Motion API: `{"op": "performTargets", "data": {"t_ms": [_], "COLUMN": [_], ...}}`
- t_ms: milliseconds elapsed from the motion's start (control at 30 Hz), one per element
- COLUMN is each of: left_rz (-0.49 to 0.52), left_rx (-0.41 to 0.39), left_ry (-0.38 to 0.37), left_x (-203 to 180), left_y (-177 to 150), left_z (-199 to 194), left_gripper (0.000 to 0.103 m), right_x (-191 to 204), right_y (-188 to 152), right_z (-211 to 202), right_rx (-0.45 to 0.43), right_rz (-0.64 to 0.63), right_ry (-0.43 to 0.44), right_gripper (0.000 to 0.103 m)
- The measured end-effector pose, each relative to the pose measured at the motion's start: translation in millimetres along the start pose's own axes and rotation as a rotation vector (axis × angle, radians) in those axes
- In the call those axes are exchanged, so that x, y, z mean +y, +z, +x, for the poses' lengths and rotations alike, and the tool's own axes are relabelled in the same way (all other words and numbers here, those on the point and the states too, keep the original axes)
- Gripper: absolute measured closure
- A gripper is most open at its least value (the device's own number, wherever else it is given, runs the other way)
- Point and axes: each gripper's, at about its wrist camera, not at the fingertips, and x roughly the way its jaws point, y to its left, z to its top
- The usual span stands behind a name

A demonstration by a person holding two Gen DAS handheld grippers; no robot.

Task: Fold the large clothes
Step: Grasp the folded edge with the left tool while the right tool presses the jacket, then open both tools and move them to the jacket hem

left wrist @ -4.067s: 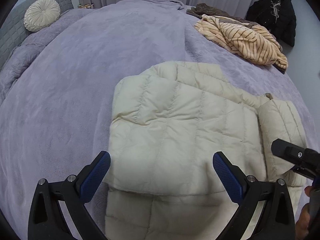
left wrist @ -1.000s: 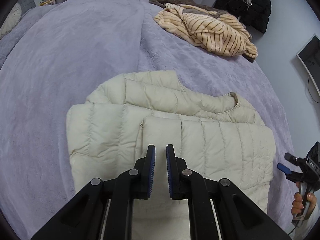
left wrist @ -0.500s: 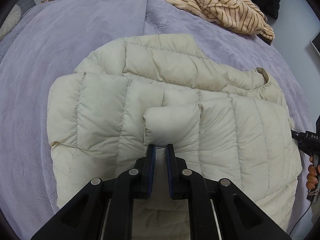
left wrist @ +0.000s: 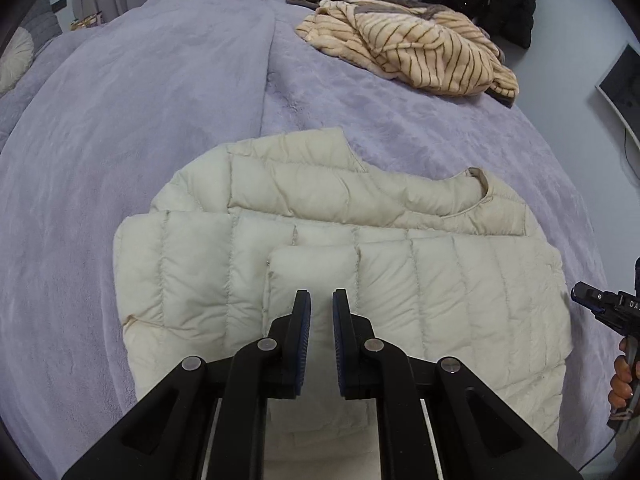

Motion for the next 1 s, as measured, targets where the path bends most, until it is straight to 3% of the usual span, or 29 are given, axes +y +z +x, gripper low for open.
{"op": "performTargets", "data": {"t_ms": [67, 100, 167, 200, 300, 433, 700, 800, 1000], "left_rz": [0.007, -0.010, -0.038, -0.041, -0.017, -0.014, -0.036, -0.023, -0.015], "left_rx": [0.059, 0.078, 0.066, 0.062, 0.060, 0.061, 0.069, 0.072, 0.068], "left_ry": [0.027, 0.011, -0.025, -0.034, -0.042, -0.034, 0.044, 0.083, 0.083], "left_x": [1, 7, 14, 16, 17, 21, 37, 33, 24], "left_y": [-7, -12, -19, -19, -20, -24, -23, -25, -33], "left_z": [27, 38, 46, 45, 47, 43, 19, 10, -10], "left_gripper": [0.090, 0.090, 0.090, 0.090, 0.090, 0.090, 0.090, 0.090, 0.090], "right_x": [12, 13, -3, -14, -28, -14, -19, -16, 5], "right_y": [-9, -14, -22, -24, -26, -30, -24, -25, -36], "right_z": [19, 35, 67, 74, 73, 69, 51, 40, 17], "right_rx": [0.056, 0.091, 0.159, 0.155, 0.121, 0.118, 0.115, 0.100, 0.084], "right_rz": [-0.055, -0.068, -0.030, 0.015, 0.083, -0.046, -0.015, -0.003, -0.011], "right_ry": [0.005, -0.040, -0.092, -0.058, -0.009, -0.079, -0.132, -0.150, -0.139], "right_gripper": [0.084, 0.084, 0.088, 0.088, 0.091, 0.091, 0.091, 0.086, 0.085]}}
